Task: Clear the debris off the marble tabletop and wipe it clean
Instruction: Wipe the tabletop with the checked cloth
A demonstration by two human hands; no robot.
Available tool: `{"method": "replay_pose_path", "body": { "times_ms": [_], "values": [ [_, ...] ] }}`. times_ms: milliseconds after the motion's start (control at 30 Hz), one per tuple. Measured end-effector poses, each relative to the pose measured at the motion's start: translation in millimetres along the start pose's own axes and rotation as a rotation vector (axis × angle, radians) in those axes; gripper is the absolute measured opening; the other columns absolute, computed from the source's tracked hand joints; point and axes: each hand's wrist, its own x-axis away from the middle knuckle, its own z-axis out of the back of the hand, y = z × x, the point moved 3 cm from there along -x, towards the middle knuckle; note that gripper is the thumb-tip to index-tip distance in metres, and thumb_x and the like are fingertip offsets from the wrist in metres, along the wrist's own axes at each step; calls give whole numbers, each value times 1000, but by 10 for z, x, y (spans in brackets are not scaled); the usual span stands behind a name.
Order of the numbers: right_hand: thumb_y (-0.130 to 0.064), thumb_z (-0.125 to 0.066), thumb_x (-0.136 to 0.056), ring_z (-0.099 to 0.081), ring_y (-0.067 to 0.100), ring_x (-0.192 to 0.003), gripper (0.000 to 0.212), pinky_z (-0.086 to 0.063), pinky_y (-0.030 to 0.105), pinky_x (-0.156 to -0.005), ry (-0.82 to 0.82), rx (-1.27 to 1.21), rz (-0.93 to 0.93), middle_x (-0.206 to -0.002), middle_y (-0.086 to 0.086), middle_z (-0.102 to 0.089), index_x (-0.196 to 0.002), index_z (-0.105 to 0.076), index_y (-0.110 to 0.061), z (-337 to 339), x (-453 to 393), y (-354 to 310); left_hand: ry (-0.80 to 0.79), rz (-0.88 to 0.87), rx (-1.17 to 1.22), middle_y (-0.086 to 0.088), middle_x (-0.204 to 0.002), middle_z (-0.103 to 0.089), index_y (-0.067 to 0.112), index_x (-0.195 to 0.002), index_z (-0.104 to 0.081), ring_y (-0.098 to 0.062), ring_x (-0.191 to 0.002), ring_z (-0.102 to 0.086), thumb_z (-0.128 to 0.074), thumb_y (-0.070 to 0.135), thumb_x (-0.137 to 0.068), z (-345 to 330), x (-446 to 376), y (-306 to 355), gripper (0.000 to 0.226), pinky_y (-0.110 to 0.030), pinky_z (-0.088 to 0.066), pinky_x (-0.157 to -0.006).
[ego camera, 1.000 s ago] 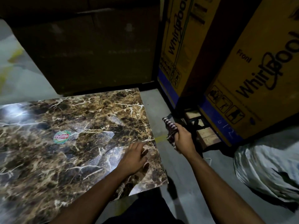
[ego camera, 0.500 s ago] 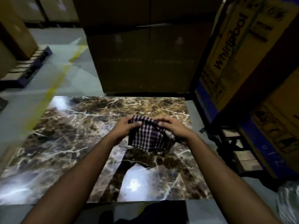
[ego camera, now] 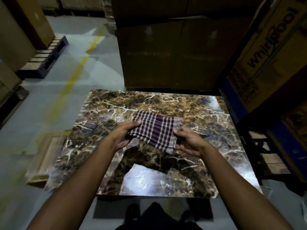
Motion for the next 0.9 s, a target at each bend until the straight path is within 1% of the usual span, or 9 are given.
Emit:
{"method": "replay_pose_path", "body": {
  "times_ms": [100,267,433,500,600,667,733,833,900],
  "values": [
    [-3,-56,-101,-74,12,-83,22,-59,32,-63,-5,135,10,-101,0,-73,-108,-58,-24,-110,87,-133,-8,-55,-177,-24,-121,-69,-4,-121,-64,-29,-99,-72,-67,9,-91,97,50,145,33,-35,-60,-77],
    [4,-63,-95,-73,14,-84,44,-59,33,-65,-49,281,138,-97,-5,-75,-132,-55,-20,-46,245,-520,-41,-274,-423,-11,-116,-74,12,-123,-66,-33,-108,-70,-65,7,-95,-61,293,475,28,-50,-57,-92],
    [7,-64,-89,-71,16,-84,31,-60,32,-64,-42,261,376,-96,1,-76,-107,-74,-16,36,392,-841,-127,-525,-258,-8,-109,-76,18,-111,-75,-21,-98,-73,-77,-3,-73,-421,623,688,43,-33,-60,-83],
    [-8,-79,-76,-74,18,-86,24,-62,35,-70,-101,195,438,-96,4,-77,-98,-81,-17,32,413,-853,-170,-557,-187,-3,-96,-78,21,-97,-80,-16,-87,-74,-78,12,-67,-527,699,719,31,-28,-60,-74],
    [-14,-88,-65,-75,21,-81,16,-61,33,-68,-153,182,497,-89,5,-77,-80,-83,-17,84,470,-905,-210,-521,-215,-3,-80,-71,19,-75,-78,-21,-74,-66,-78,16,-73,-599,741,715,3,-28,-57,-59],
    [4,-71,-77,-73,22,-79,21,-61,33,-67,-148,183,499,-86,6,-75,-72,-81,-14,167,453,-904,-160,-482,-223,-7,-77,-67,16,-66,-75,-26,-71,-60,-55,-7,-87,-601,686,658,37,-29,-56,-54],
    [9,-56,-83,-70,24,-78,34,-59,33,-66,-106,191,466,-84,8,-73,-70,-80,-12,198,447,-886,-126,-438,-211,-10,-83,-63,15,-65,-72,-25,-73,-58,-41,-12,-90,-616,665,617,47,-29,-54,-54],
    [-11,-50,-76,-64,29,-86,28,-54,36,-71,-71,224,434,-91,15,-70,-76,-77,-2,229,430,-864,-130,-361,-184,-9,-89,-58,14,-77,-66,-21,-79,-55,-46,18,-83,-659,625,571,21,-31,-48,-63],
    [-15,-55,-85,-66,23,-82,28,-55,32,-67,-61,337,426,-88,10,-71,-77,-73,5,247,461,-885,-106,-366,-175,-4,-86,-58,15,-82,-60,-19,-79,-55,-56,28,-86,-711,597,551,15,-31,-47,-68]
  ]
}}
